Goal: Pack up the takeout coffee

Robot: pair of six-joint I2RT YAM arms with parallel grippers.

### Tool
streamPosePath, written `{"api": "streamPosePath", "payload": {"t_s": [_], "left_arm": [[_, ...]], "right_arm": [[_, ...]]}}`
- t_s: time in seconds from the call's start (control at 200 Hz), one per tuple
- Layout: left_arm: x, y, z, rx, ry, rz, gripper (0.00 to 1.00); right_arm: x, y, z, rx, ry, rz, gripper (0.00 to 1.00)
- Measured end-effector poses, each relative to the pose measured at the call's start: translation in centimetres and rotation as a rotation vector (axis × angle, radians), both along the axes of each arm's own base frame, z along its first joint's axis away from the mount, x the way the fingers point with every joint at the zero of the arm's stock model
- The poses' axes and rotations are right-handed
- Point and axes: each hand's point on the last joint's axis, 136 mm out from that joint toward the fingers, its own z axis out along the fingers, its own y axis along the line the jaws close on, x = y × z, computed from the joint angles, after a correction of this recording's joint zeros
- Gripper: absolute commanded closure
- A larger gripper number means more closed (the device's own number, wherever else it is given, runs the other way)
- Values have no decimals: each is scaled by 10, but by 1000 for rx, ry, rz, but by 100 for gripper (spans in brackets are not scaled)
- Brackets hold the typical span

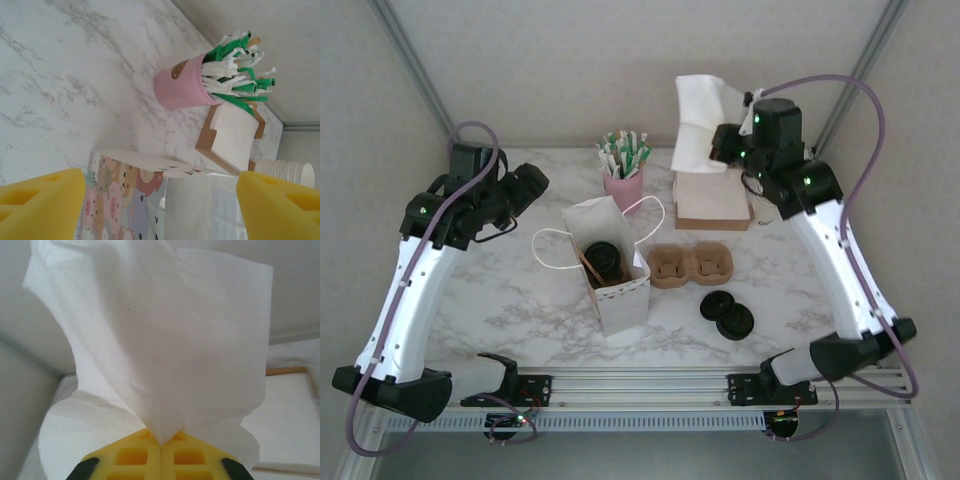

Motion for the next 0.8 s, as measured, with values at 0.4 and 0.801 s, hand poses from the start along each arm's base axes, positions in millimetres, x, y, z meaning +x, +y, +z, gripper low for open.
{"api": "streamPosePath", "payload": {"t_s": [0.4, 0.801], "left_arm": [[-2, -25, -24, -62, 82, -85, 32], [-26, -17, -34, -55, 105, -81, 32]], "right_arm": [[-159, 165, 14, 116, 9, 683, 100], [-161, 200, -70, 92, 206, 721, 100]]}}
